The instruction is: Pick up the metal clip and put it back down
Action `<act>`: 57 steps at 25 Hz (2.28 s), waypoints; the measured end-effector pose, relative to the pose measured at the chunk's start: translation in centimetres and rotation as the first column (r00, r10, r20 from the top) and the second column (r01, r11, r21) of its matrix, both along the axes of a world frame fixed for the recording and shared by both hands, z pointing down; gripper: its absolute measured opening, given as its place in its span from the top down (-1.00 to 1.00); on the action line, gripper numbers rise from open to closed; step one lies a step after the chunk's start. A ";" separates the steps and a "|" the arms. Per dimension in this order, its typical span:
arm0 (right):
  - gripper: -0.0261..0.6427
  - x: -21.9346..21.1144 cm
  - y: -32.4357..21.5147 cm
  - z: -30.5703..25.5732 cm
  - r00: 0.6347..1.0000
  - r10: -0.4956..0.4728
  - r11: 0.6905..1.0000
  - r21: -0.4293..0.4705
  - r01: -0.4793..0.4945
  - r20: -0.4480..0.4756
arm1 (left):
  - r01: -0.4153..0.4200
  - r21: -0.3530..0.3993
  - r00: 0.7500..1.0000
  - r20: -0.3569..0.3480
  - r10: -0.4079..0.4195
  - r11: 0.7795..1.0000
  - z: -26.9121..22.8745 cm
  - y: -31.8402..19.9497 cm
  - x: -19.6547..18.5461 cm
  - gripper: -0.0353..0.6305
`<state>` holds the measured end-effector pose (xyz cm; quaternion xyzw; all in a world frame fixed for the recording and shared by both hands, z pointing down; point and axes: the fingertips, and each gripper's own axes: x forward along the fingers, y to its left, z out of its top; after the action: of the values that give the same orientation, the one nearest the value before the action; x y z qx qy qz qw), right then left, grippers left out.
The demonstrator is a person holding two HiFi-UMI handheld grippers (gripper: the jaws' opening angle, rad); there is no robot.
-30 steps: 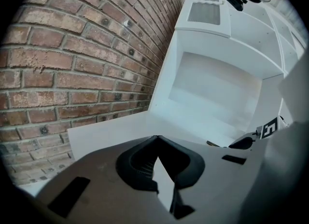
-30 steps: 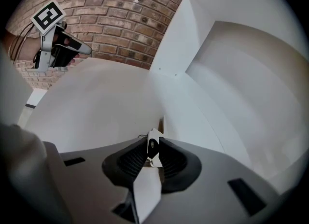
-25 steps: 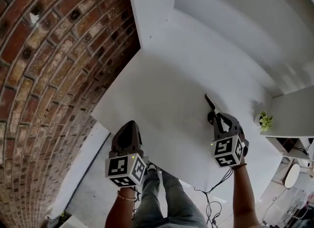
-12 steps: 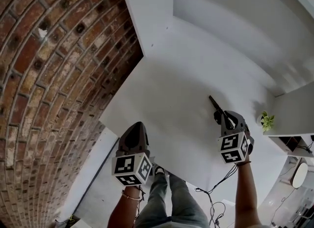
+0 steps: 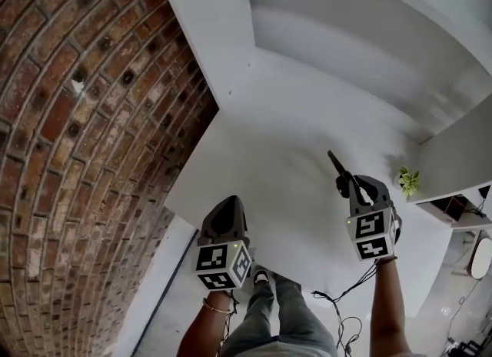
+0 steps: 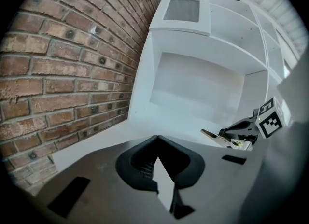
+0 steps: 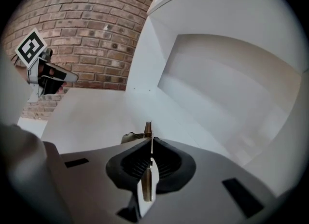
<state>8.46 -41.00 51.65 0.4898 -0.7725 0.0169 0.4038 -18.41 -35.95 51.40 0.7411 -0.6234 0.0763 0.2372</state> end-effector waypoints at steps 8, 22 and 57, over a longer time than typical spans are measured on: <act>0.90 2.2 3.7 -5.9 0.978 0.171 0.982 0.062 -0.179 0.118 | -0.131 0.069 0.991 -0.014 0.132 0.989 -4.7 -0.1 4.1 0.88; 0.90 8.6 15.7 -14.7 0.825 0.442 0.830 0.189 -0.525 0.353 | -0.360 0.207 0.926 -0.036 0.375 0.909 -13.3 2.4 14.0 0.88; 0.90 17.3 25.4 -11.8 0.683 0.627 0.706 0.097 -0.701 0.374 | -0.506 0.157 0.860 0.024 0.509 0.848 -11.4 7.4 22.6 0.88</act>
<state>25.74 -15.56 39.89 0.7722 -0.5903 0.1500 0.1813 4.21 -28.51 40.04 0.8964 -0.4074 0.0798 0.1551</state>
